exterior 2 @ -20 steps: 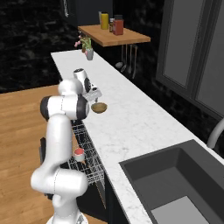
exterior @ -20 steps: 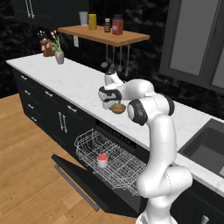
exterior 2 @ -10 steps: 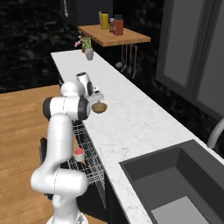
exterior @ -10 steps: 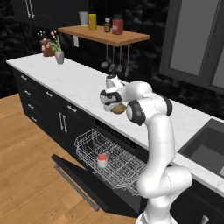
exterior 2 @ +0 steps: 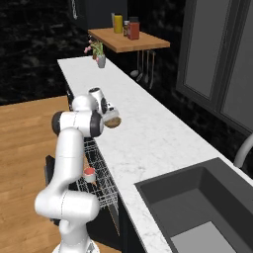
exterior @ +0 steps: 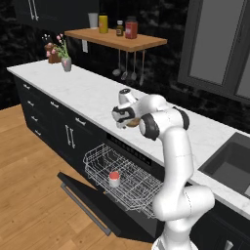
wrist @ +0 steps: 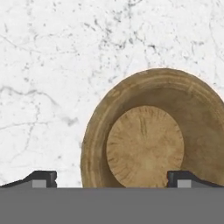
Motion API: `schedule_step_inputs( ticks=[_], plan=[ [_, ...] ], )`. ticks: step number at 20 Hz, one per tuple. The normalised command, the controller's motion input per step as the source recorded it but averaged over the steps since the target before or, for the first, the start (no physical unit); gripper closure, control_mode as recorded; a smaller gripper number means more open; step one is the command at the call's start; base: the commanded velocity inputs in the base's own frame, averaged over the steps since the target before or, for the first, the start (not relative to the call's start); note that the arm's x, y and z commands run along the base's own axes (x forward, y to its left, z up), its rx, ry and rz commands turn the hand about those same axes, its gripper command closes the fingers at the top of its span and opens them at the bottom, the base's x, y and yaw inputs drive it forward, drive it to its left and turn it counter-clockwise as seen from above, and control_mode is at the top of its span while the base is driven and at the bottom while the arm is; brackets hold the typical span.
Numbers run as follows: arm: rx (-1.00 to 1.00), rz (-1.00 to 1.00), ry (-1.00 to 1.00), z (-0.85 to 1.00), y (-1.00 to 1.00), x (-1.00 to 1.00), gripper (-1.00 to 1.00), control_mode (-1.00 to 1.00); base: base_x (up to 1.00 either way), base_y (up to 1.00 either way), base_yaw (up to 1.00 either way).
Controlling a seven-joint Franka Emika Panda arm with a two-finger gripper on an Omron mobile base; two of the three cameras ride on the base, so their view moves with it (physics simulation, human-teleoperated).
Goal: Pick up the cup and bowl from the counter, place them in the dishwasher, and close the dishwasher door.
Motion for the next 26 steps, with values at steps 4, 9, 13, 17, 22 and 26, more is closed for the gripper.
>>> schedule_step_inputs(
  ticks=[4, 9, 13, 17, 22, 26],
  plan=[
    [0.00, 0.01, 0.00, -0.25, -0.21, 0.04, -1.00, -1.00, 0.00, 0.00, 0.00],
    [0.02, 0.01, 0.00, -0.13, -0.17, 0.06, 1.00, -1.00, 0.00, 0.00, 0.00],
    [0.01, 0.01, -0.01, -0.02, -0.06, 0.02, 1.00, -1.00, 0.00, 0.00, 0.00],
    [0.00, -0.05, 0.00, 0.00, 0.02, -0.08, 1.00, -1.00, 0.00, 0.00, 0.00],
    [0.03, -0.15, -0.07, 0.08, 0.18, -0.92, 1.00, -1.00, 0.00, 0.00, 0.00],
    [0.14, -0.21, -0.06, 0.01, 0.04, -1.00, 1.00, -1.00, 0.00, 0.00, 0.00]
  ],
)
